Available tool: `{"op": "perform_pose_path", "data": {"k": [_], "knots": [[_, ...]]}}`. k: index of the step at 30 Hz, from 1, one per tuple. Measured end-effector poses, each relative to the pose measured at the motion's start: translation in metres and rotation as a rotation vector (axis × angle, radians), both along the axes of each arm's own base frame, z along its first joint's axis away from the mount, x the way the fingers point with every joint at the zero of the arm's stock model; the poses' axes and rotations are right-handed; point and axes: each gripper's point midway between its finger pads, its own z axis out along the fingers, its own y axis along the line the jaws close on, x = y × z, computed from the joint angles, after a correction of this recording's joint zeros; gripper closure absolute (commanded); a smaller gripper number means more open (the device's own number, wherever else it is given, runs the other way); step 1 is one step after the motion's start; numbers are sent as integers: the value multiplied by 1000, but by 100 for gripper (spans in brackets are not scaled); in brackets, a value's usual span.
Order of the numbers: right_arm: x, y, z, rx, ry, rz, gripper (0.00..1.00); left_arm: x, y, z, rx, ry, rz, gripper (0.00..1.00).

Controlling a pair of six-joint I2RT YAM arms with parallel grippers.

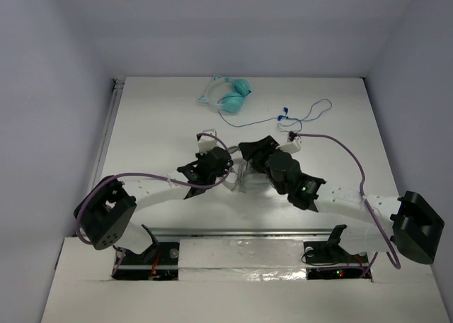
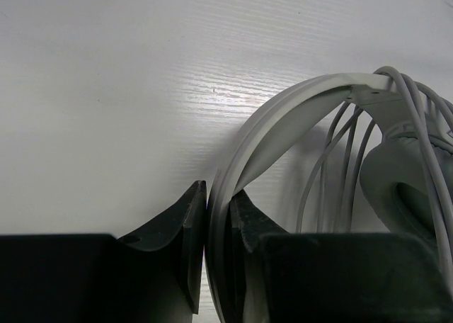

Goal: Wrap the headphones

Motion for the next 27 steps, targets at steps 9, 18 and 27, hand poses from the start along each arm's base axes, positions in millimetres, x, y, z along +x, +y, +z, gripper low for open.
{"op": "perform_pose_path", "data": {"k": [9, 18, 27], "knots": [[-1, -9, 22, -46, -52, -6, 60, -3, -2, -2, 1, 16, -22, 100], [-11, -46, 54, -145, -139, -53, 100, 6, -12, -14, 43, 36, -39, 100], [-28, -79, 59, -237, -166, -58, 92, 32, -41, -21, 41, 6, -52, 100]]}}
